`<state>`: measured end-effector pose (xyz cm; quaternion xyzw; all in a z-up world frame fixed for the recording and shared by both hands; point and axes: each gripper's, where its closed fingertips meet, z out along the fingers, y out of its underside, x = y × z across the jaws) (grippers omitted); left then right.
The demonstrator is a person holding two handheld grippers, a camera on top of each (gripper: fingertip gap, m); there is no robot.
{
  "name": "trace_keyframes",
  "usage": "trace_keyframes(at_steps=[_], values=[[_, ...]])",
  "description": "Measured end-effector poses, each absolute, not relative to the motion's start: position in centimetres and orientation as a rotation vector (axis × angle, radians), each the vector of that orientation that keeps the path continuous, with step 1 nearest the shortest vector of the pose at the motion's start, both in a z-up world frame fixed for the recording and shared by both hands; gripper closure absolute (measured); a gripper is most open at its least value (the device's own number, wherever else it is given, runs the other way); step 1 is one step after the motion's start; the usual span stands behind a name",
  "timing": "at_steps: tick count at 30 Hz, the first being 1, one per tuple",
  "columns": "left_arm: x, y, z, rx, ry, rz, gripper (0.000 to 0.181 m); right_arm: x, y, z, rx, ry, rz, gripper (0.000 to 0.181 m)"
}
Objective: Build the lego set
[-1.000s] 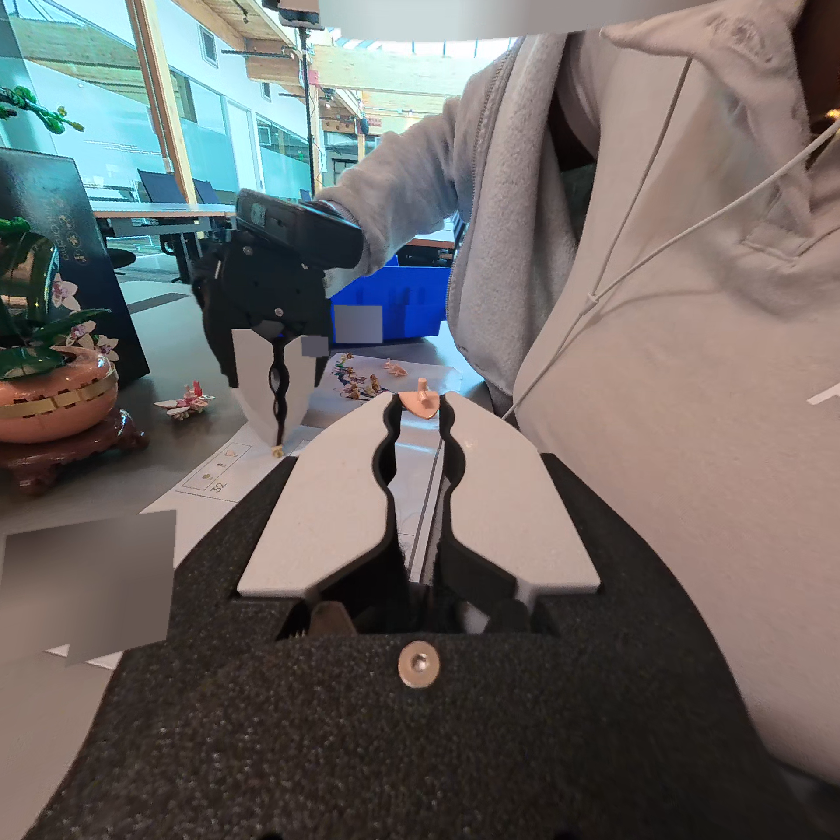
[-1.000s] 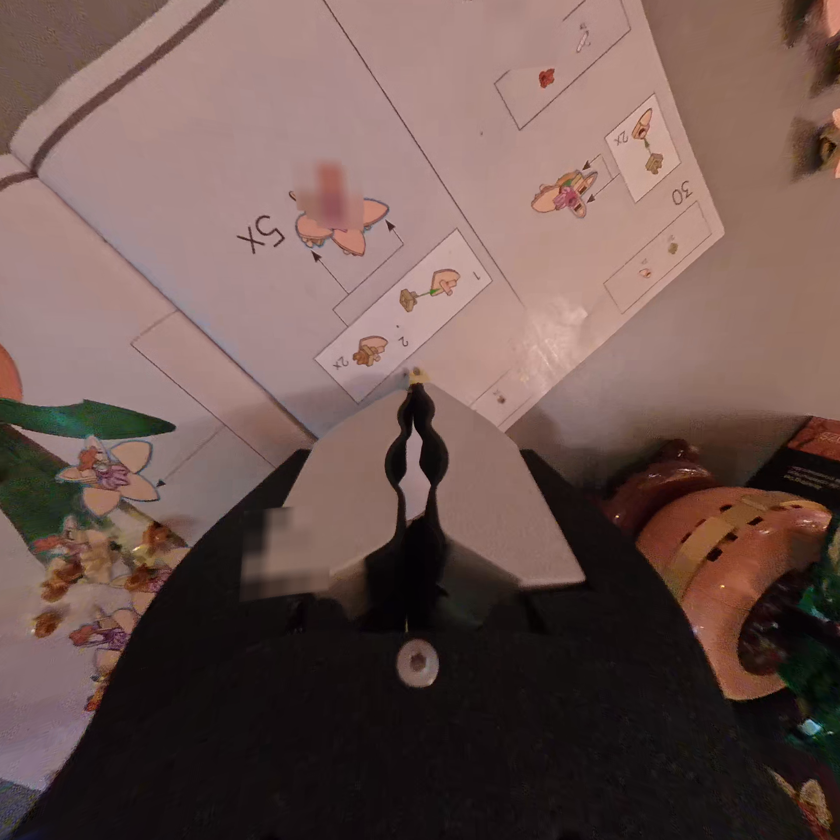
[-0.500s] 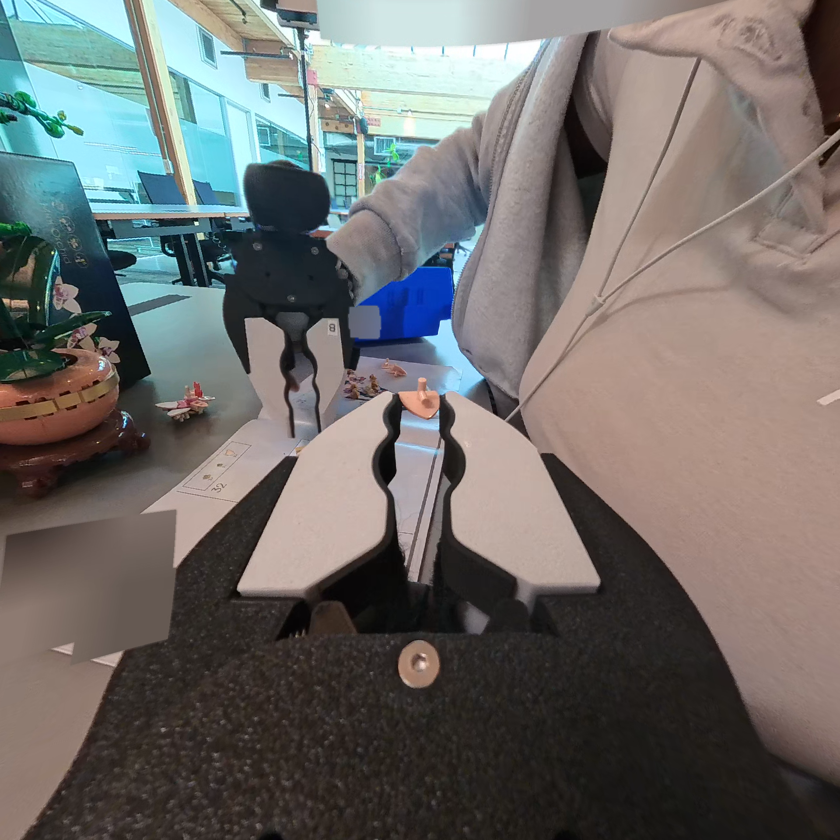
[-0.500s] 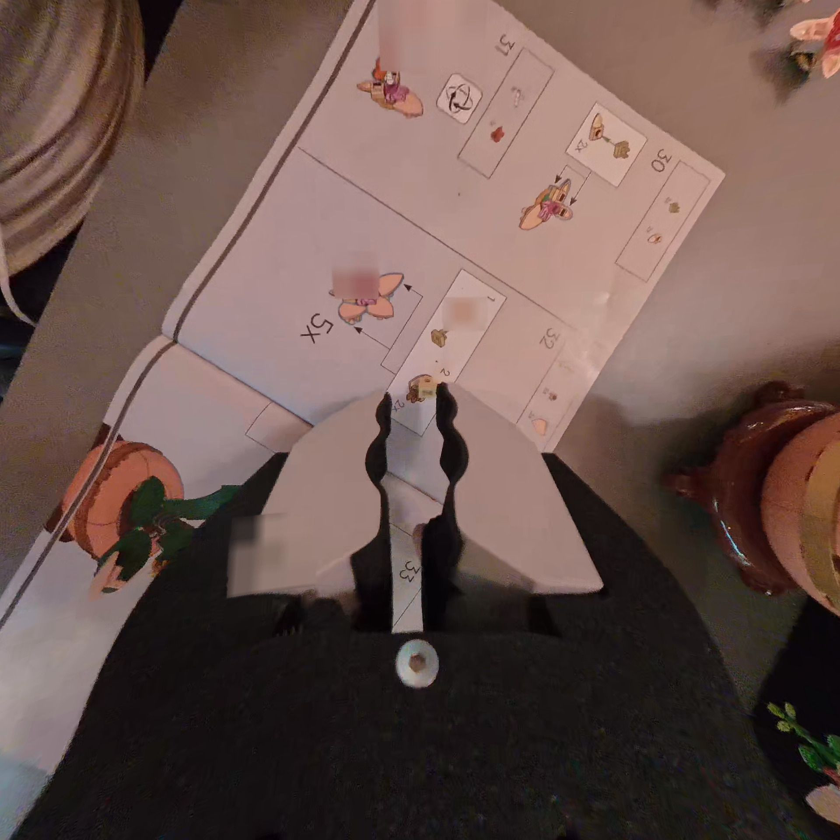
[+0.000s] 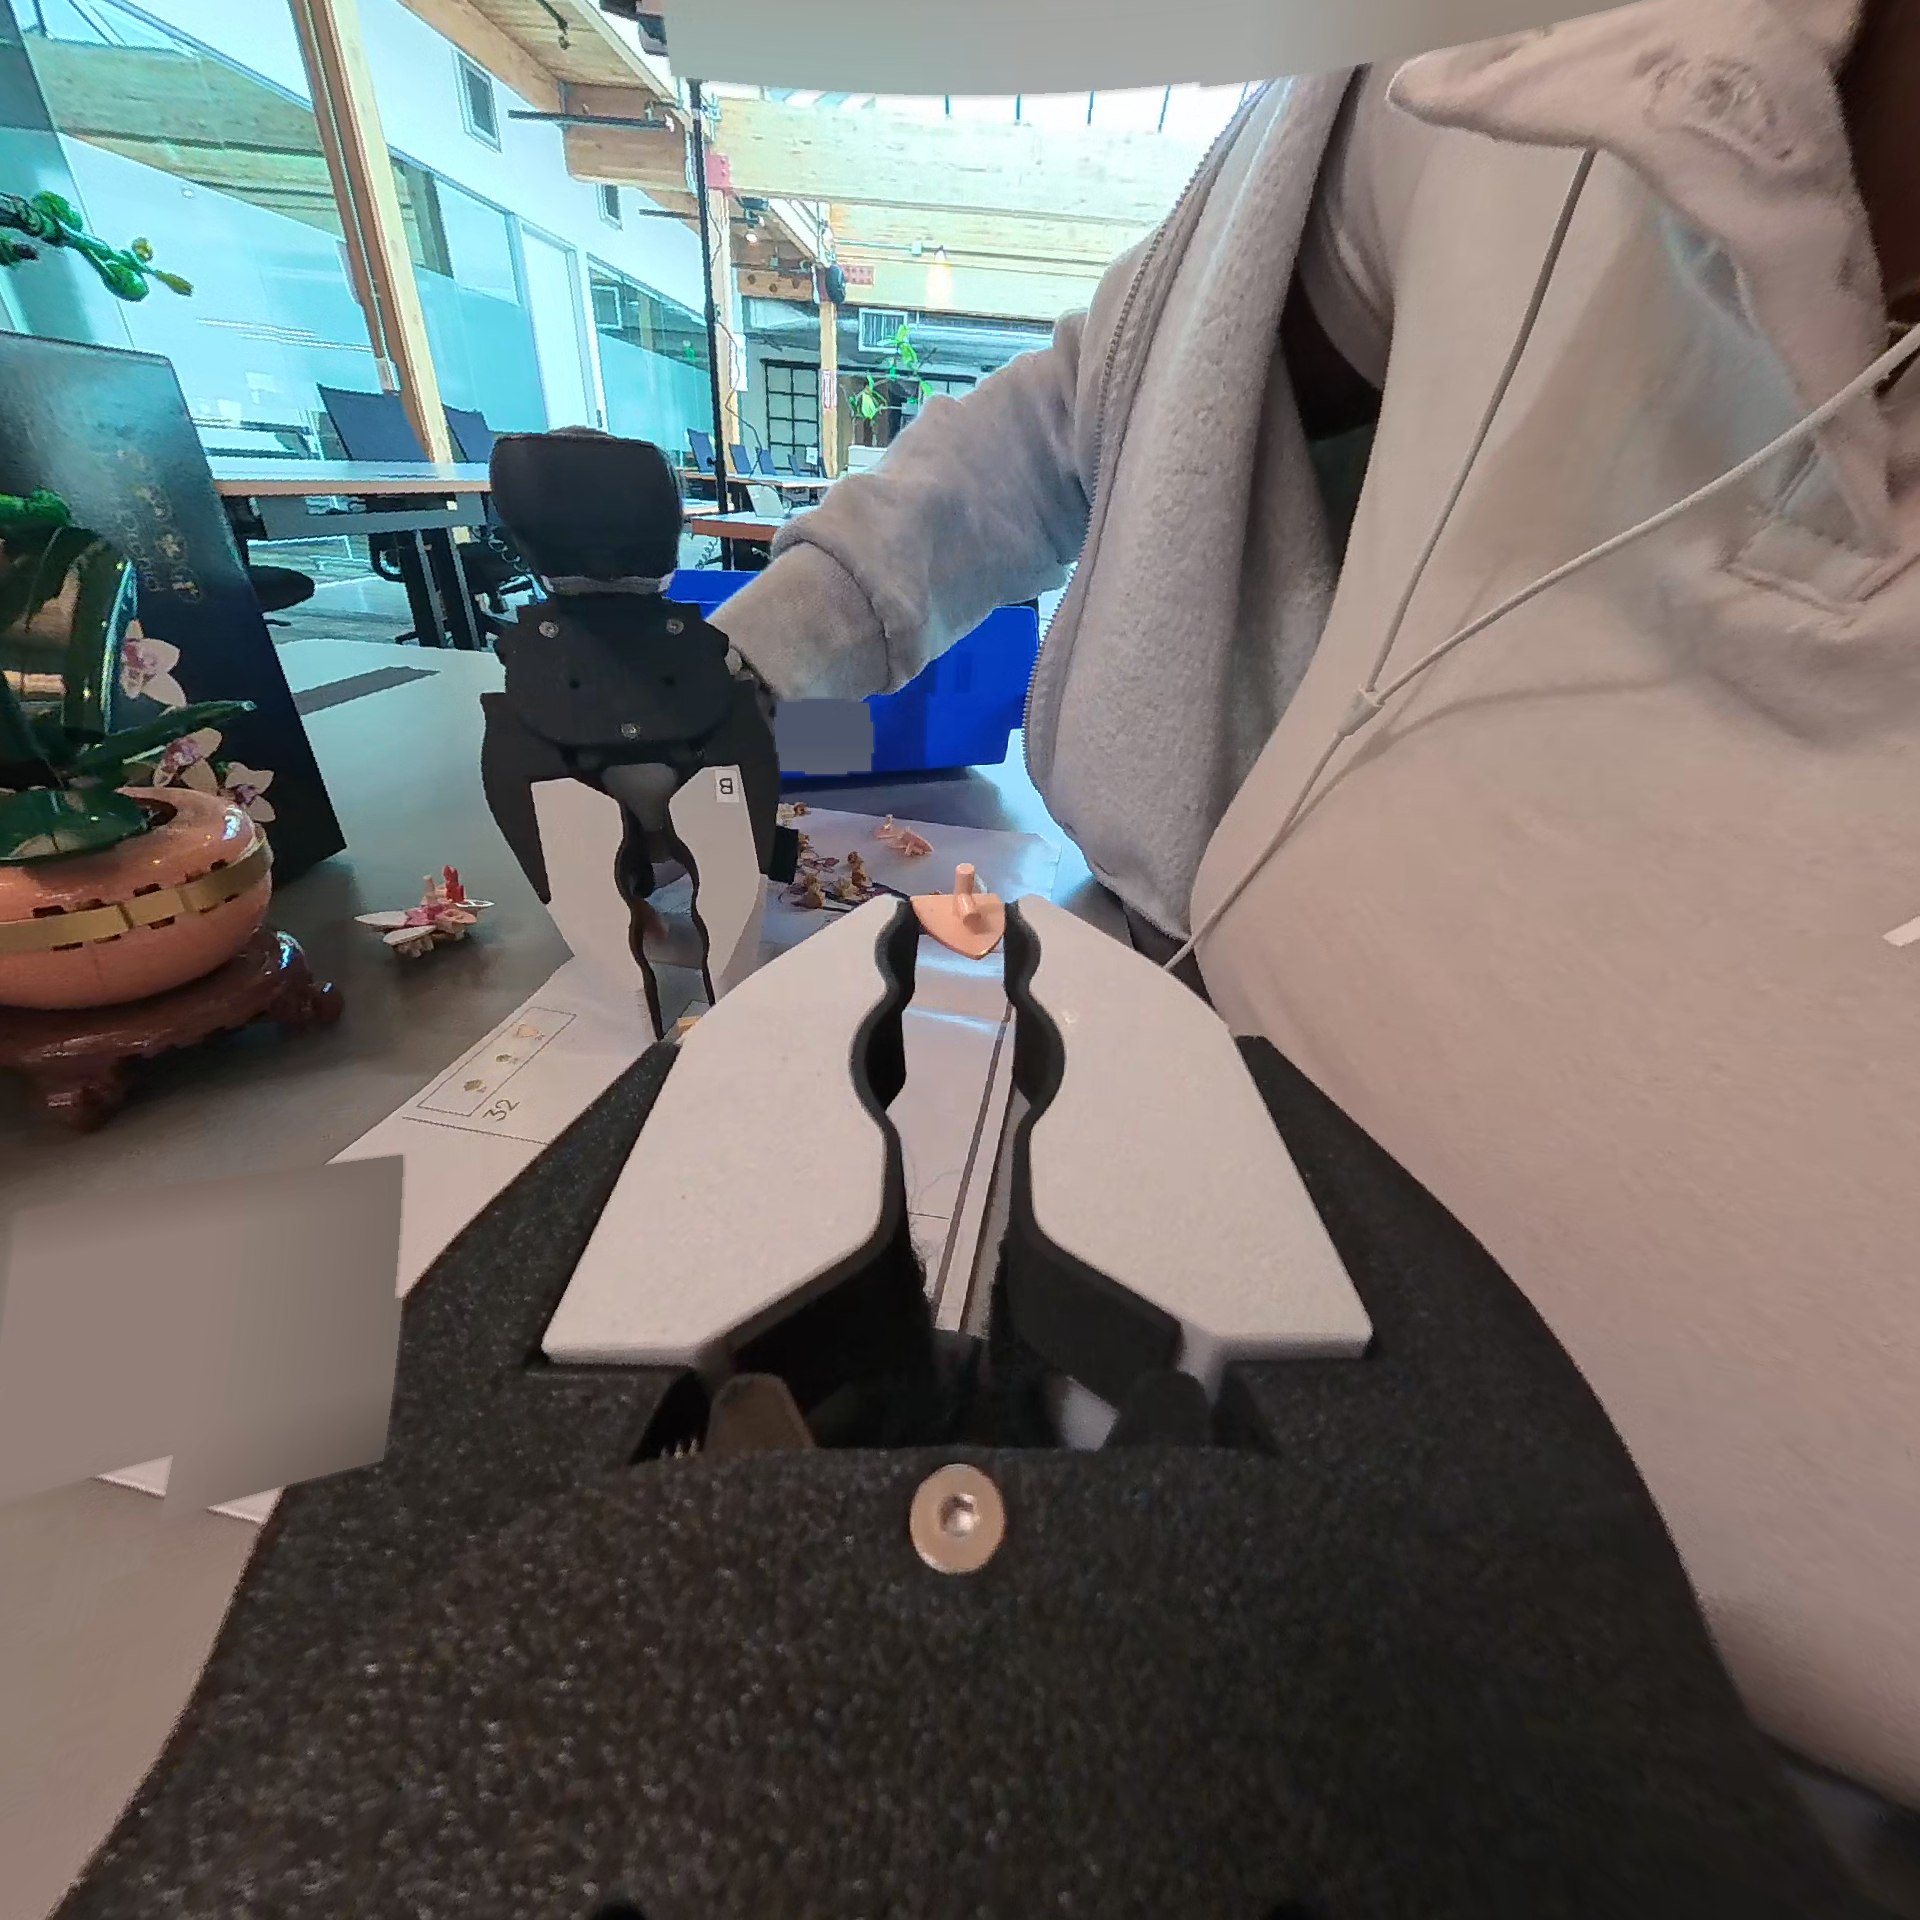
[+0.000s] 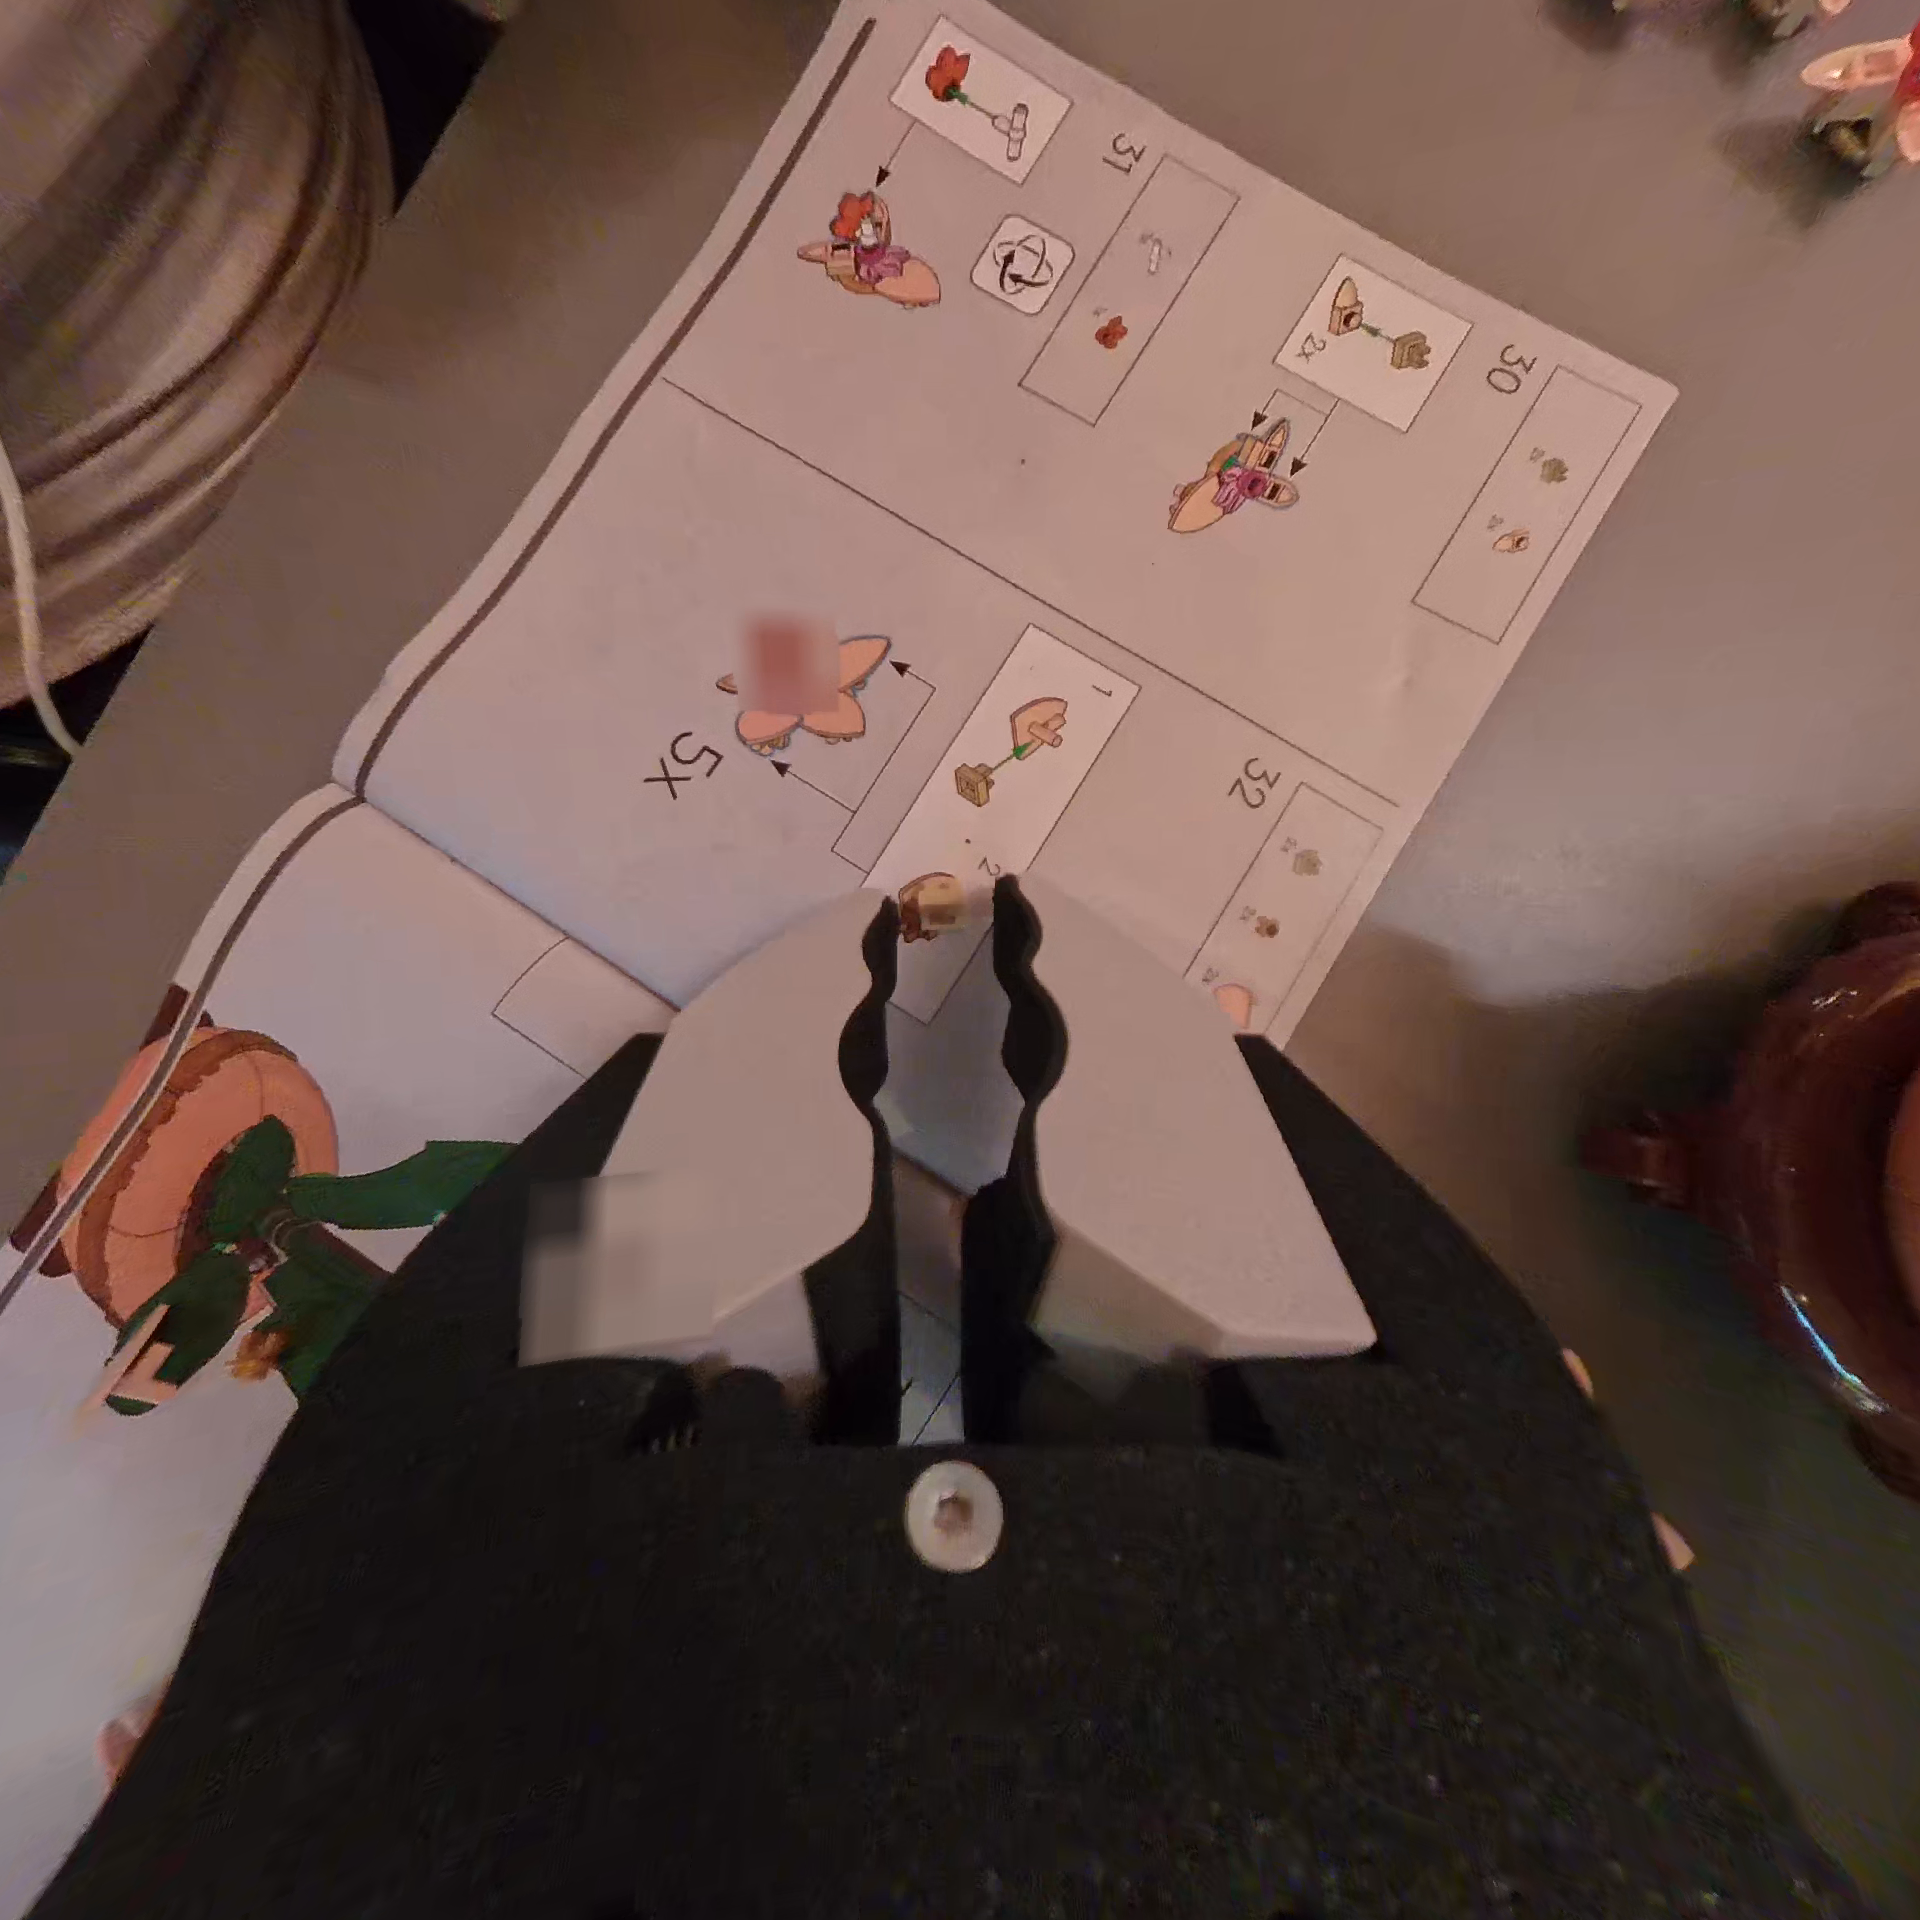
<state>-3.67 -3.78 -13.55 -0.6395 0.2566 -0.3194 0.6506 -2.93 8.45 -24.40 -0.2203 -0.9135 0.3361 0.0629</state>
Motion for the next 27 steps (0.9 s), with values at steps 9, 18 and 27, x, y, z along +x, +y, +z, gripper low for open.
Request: trace_keyframes(at_steps=[9, 18, 27], values=[[-3.7, -3.8, -13.6, -1.451, 0.582, -0.726, 0.166, -2.8, 8.4, -24.5, -0.705, -2.74, 1.095, 0.166], [-3.6, -3.7, -13.7, -1.456, 0.583, -0.726, 0.166, -2.9, 8.4, -24.5, -0.746, -2.723, 1.182, 0.173], [-4.5, -2.2, -13.8, -1.516, 0.479, -0.64, 0.166, -4.1, 7.0, -20.4, -0.853, -2.613, 1.164, 0.173]])
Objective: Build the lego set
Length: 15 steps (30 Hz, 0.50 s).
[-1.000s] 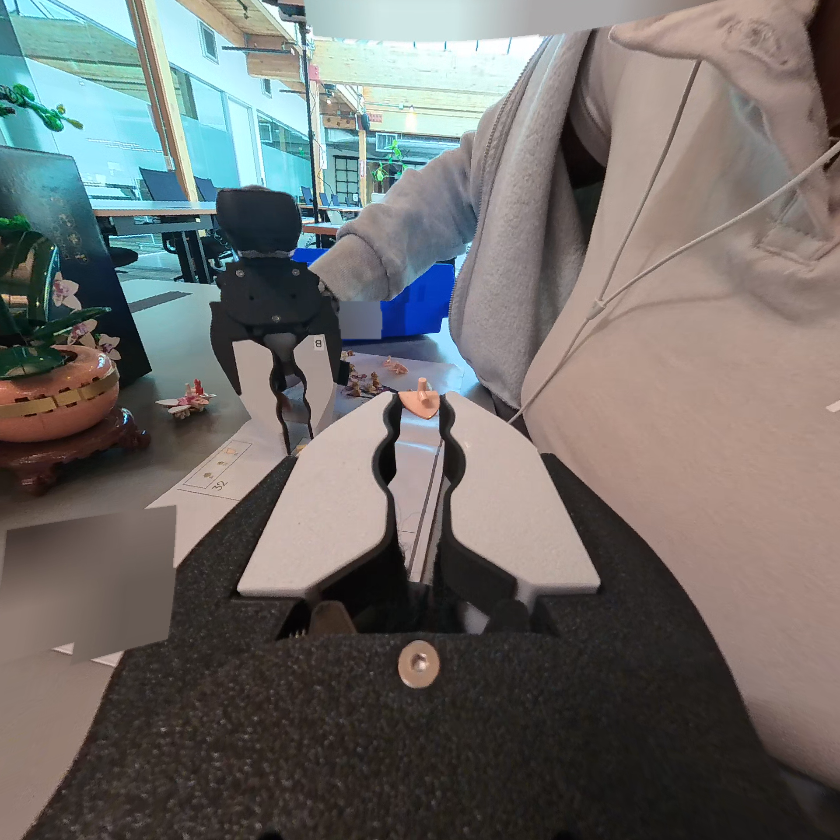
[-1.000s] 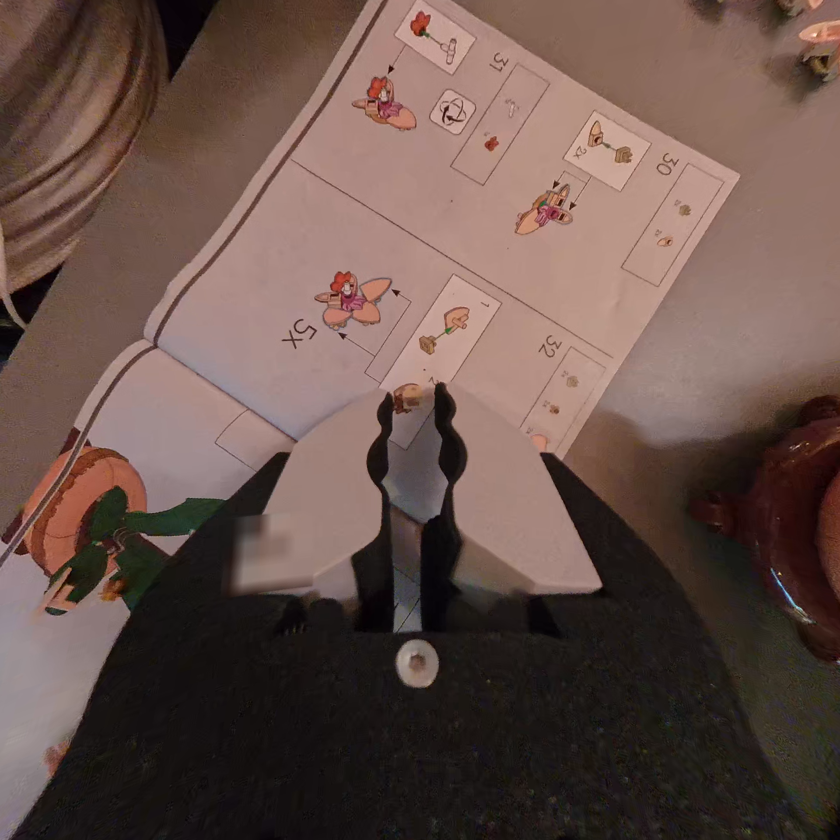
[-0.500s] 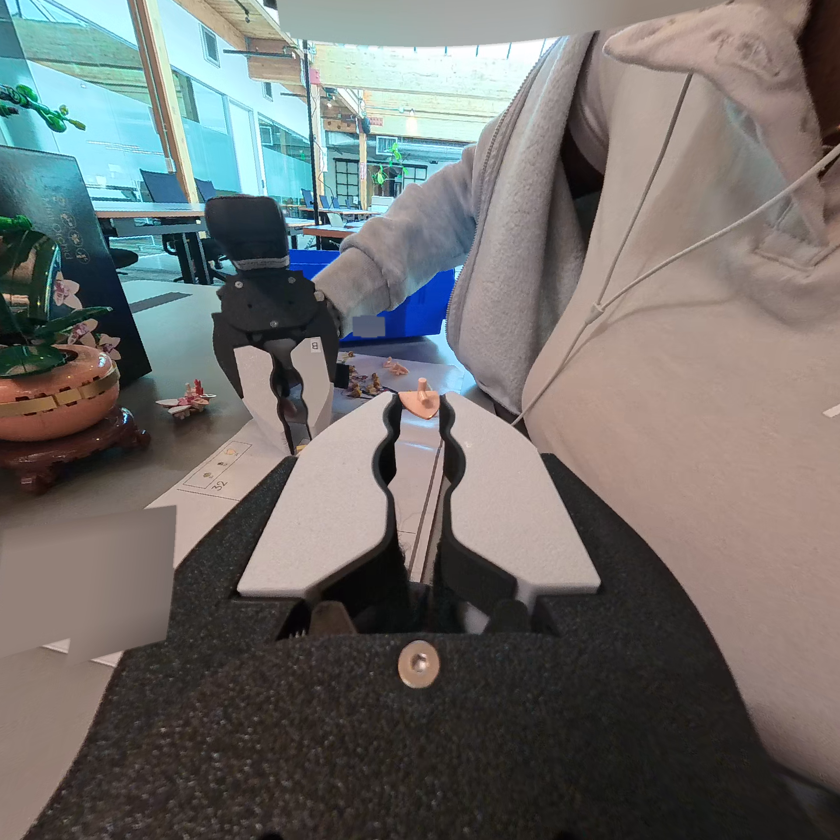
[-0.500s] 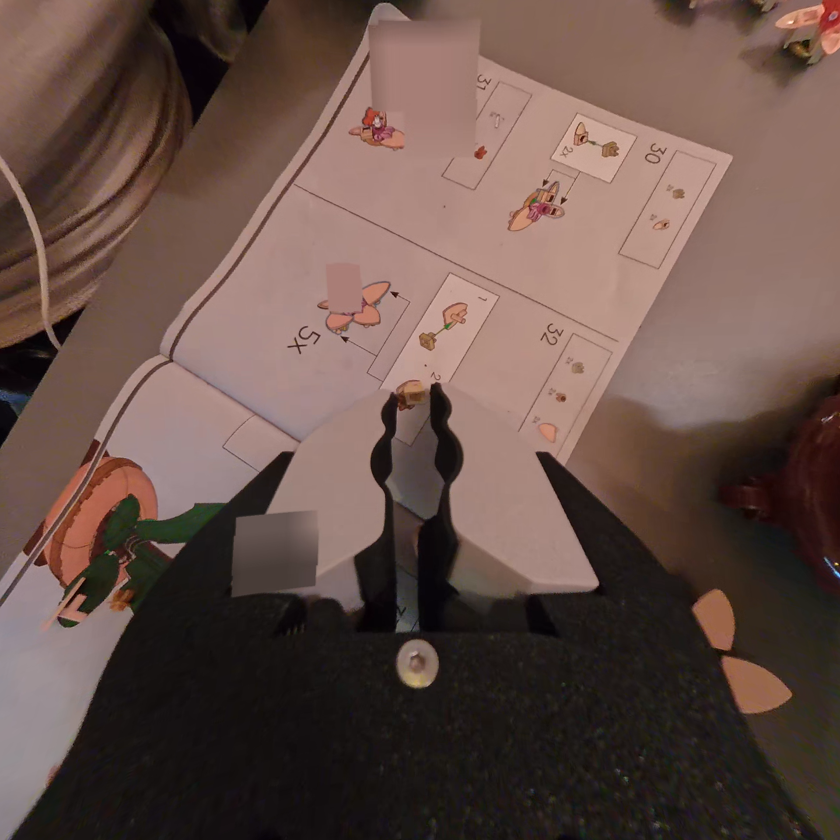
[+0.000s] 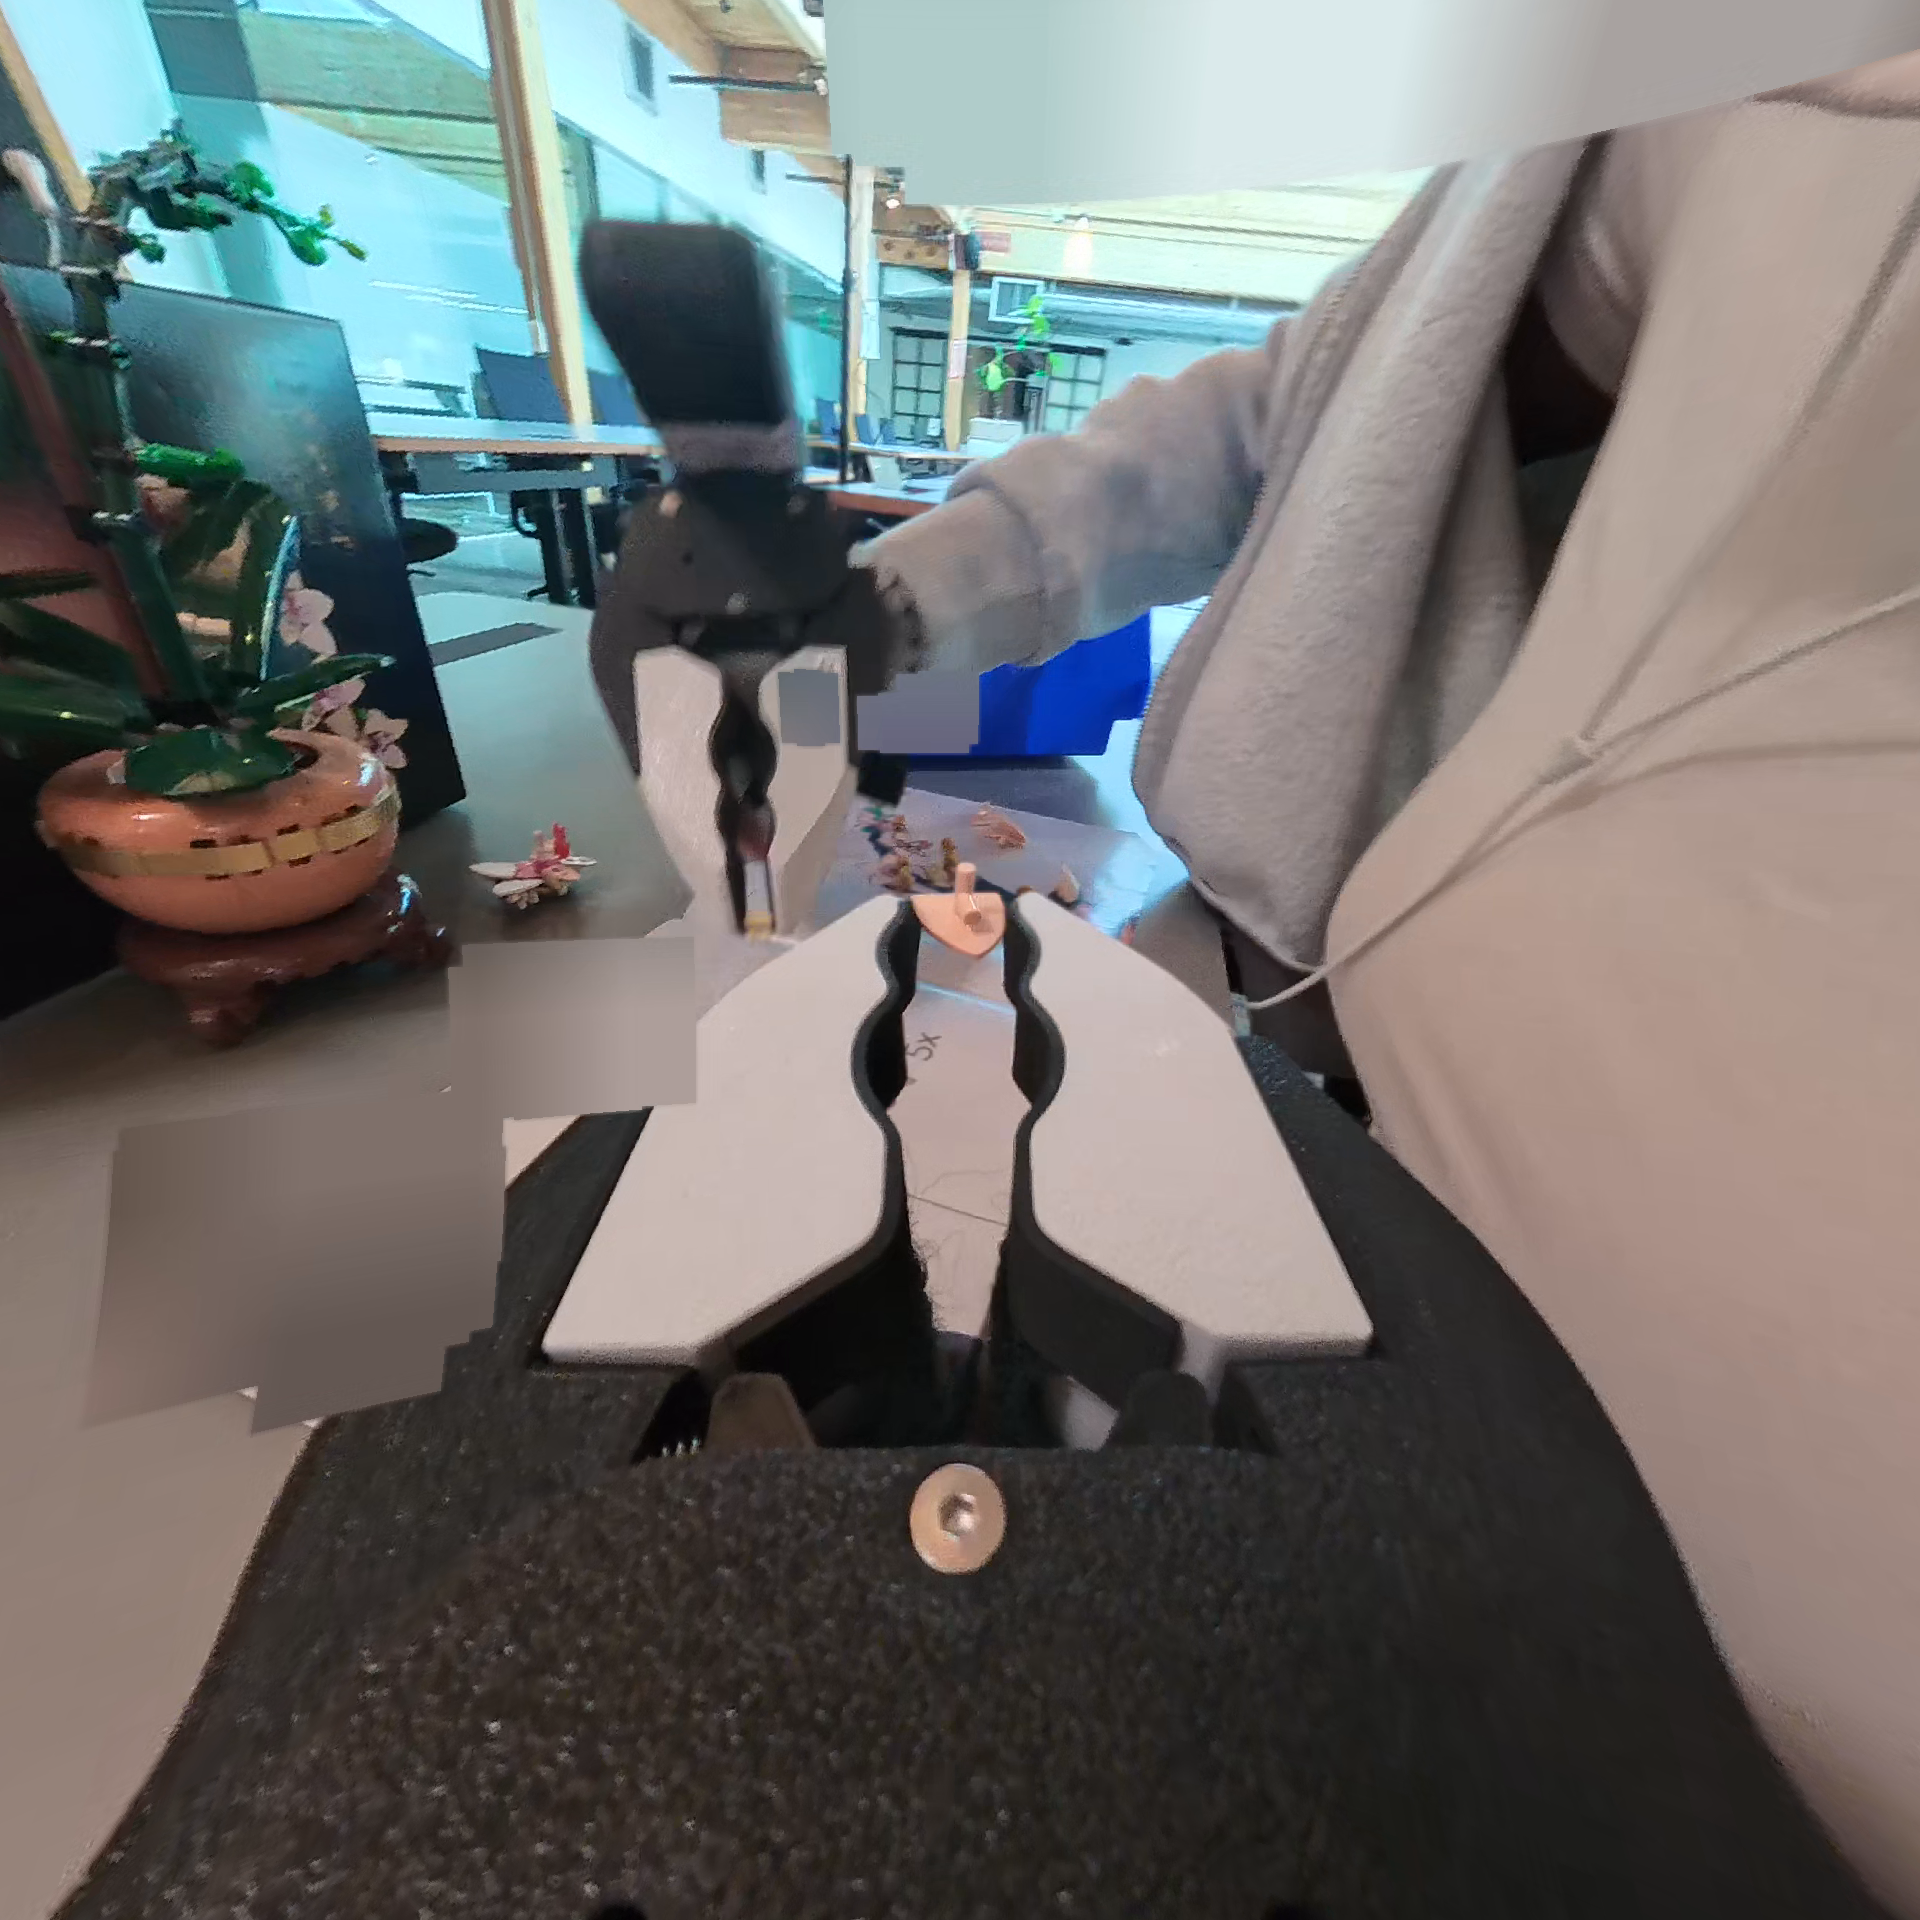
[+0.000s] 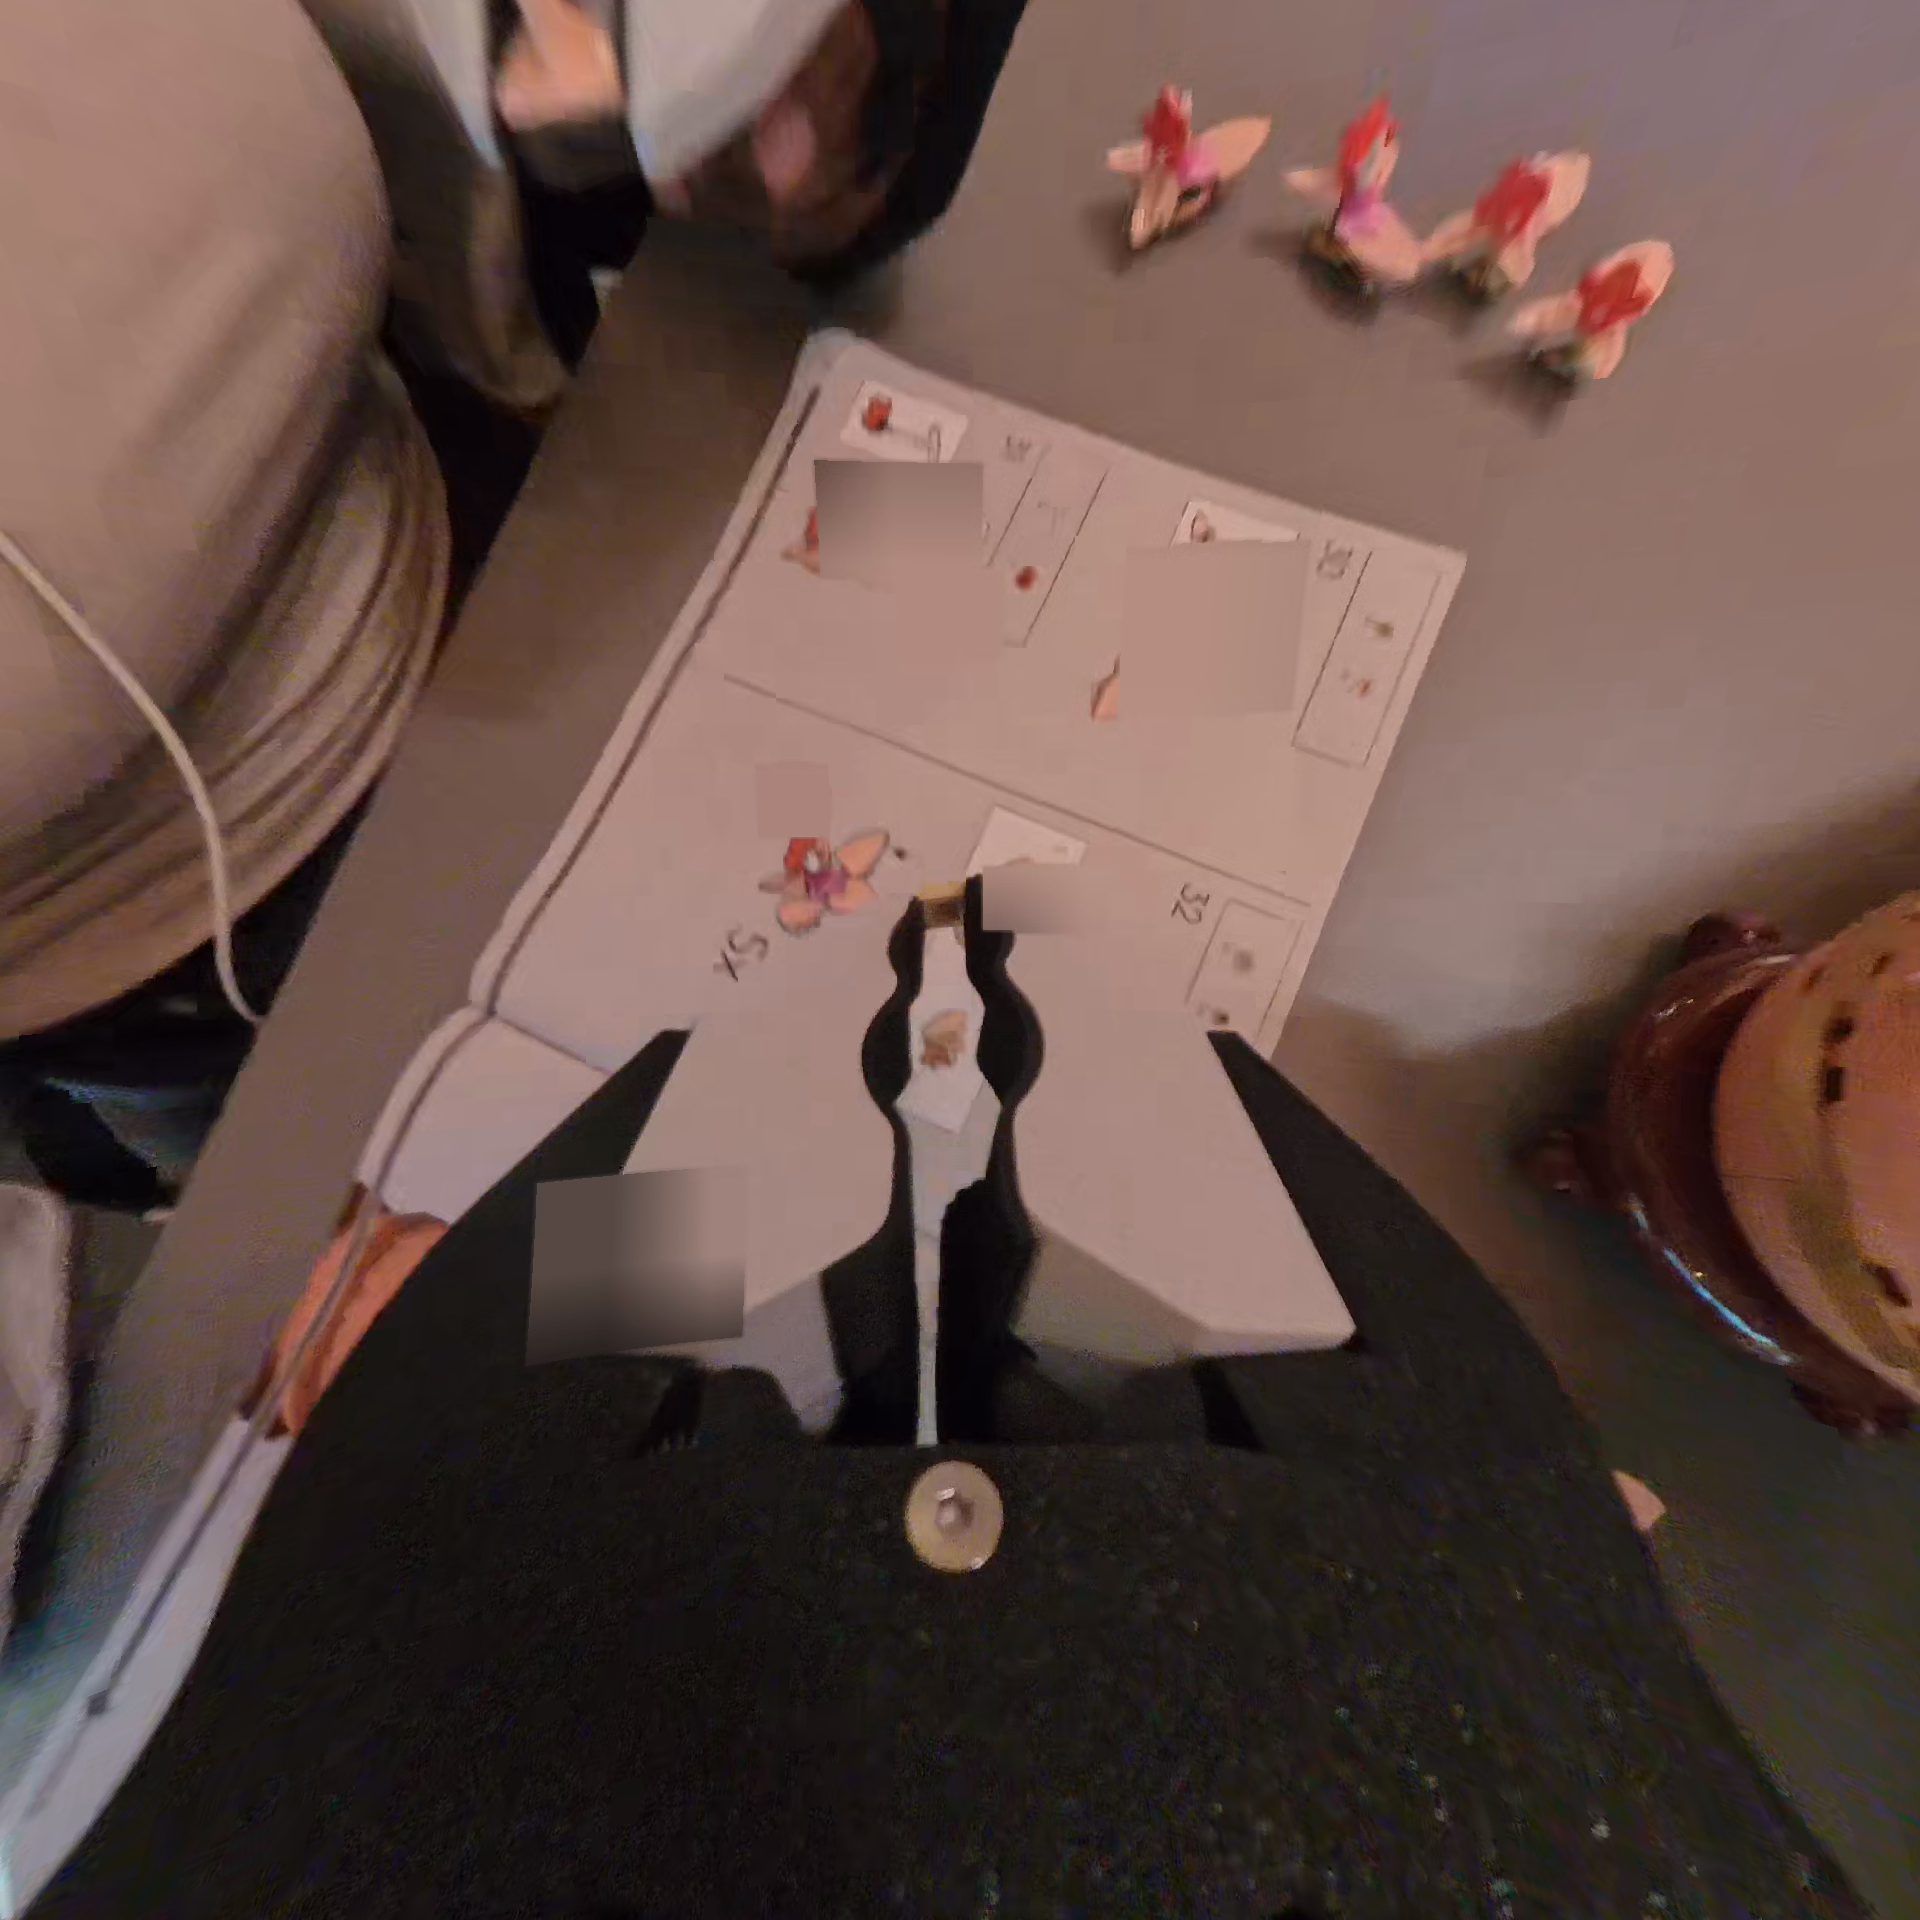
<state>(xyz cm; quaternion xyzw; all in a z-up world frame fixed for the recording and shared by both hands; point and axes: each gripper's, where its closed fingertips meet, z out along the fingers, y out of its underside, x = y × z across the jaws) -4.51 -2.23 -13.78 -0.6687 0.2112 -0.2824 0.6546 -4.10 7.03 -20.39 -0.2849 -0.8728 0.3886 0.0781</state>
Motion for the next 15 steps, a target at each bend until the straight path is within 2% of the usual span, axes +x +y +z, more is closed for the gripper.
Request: trace_keyframes(at_steps=[6, 15], values=[[-4.1, -1.8, -14.1, -1.538, 0.434, -0.656, 0.166, -4.3, 0.8, -12.8, -0.977, -2.298, 1.353, 0.174], [-0.9, -2.9, -14.6, -1.518, 0.597, -0.743, 0.166, -1.8, -2.8, -14.2, -1.035, -2.027, 1.558, 0.174]])
